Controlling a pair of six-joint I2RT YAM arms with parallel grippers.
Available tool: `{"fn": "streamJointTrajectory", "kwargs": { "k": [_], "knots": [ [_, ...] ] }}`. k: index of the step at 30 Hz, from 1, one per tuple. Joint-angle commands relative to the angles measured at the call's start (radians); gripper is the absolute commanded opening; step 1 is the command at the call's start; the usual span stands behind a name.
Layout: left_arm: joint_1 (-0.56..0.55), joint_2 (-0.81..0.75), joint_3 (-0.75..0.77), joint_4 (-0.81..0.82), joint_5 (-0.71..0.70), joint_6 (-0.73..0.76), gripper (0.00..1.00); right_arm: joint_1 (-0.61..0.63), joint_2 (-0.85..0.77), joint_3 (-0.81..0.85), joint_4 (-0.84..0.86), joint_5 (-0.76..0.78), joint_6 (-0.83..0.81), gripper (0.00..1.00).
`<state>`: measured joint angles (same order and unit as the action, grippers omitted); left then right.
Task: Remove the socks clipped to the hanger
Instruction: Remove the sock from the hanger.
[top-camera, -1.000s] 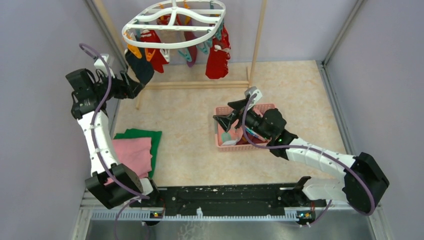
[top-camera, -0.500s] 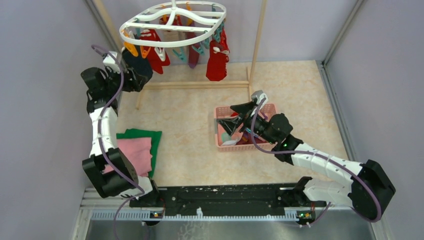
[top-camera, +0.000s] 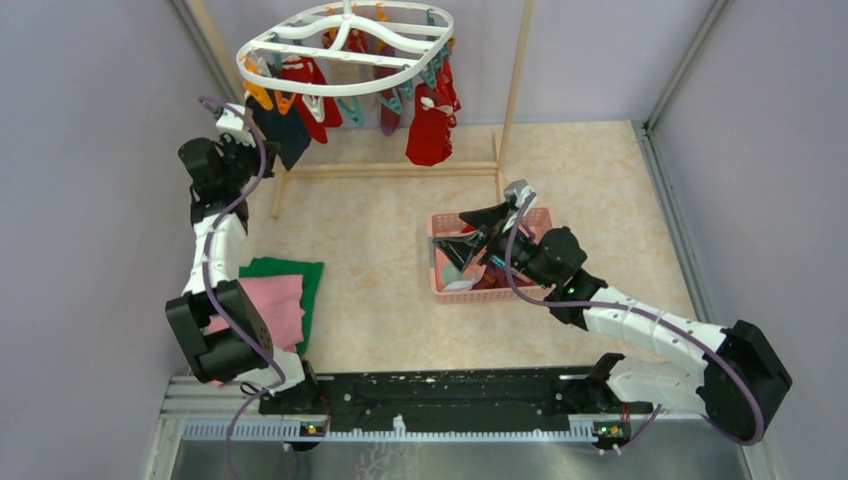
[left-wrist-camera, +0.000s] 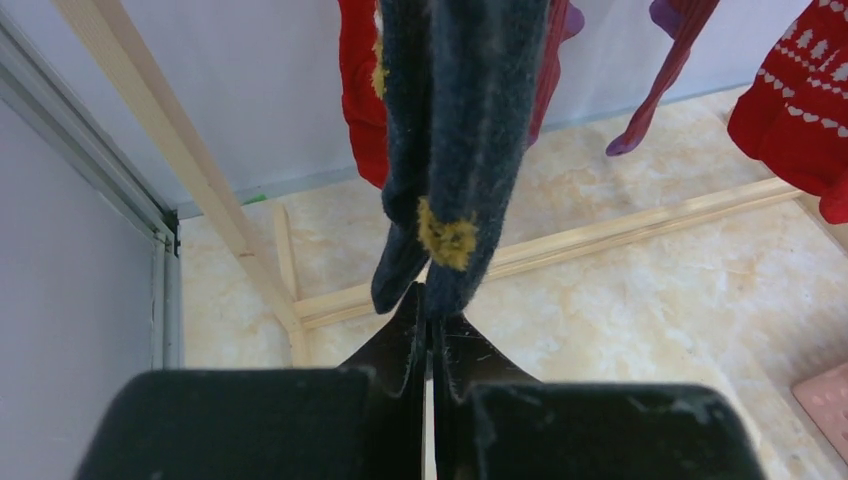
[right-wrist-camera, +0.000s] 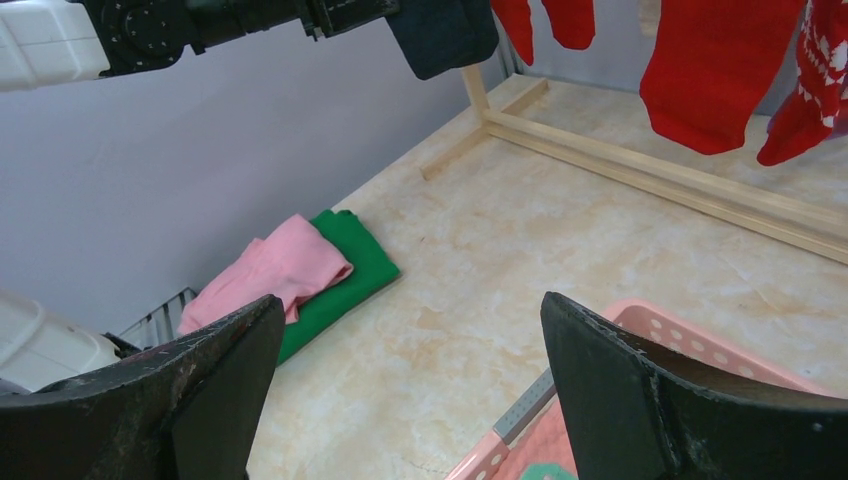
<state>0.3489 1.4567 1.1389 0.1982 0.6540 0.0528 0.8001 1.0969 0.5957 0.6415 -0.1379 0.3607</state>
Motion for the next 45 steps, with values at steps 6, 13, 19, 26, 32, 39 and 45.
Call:
{"fn": "streamJointTrajectory", "kwargs": {
  "k": [6,13,19,26,32,39,45],
  "knots": [
    [-0.009,-0.091,-0.055,0.059,0.027,0.026,0.0,-0.001,-0.048,0.0,-0.005,0.013,0.018,0.99],
    [-0.05,-0.217,-0.121,-0.041,0.08,0.018,0.0,0.0,-0.069,0.004,-0.019,0.021,0.021,0.99],
    [-0.126,-0.334,-0.154,-0.191,0.104,0.005,0.0,-0.001,-0.042,0.046,-0.026,0.021,-0.009,0.99],
    [-0.193,-0.396,-0.106,-0.372,0.12,-0.043,0.0,0.043,0.082,0.19,-0.023,0.021,-0.112,0.99],
    [-0.287,-0.428,-0.059,-0.509,0.127,-0.114,0.0,0.095,0.239,0.354,-0.014,0.027,-0.204,0.99],
    [-0.405,-0.44,0.025,-0.618,0.082,-0.128,0.0,0.131,0.304,0.473,0.015,0.062,-0.23,0.99],
    [-0.449,-0.395,0.096,-0.653,0.099,-0.185,0.0,0.161,0.349,0.523,-0.016,0.016,-0.294,0.99]
  ]
}}
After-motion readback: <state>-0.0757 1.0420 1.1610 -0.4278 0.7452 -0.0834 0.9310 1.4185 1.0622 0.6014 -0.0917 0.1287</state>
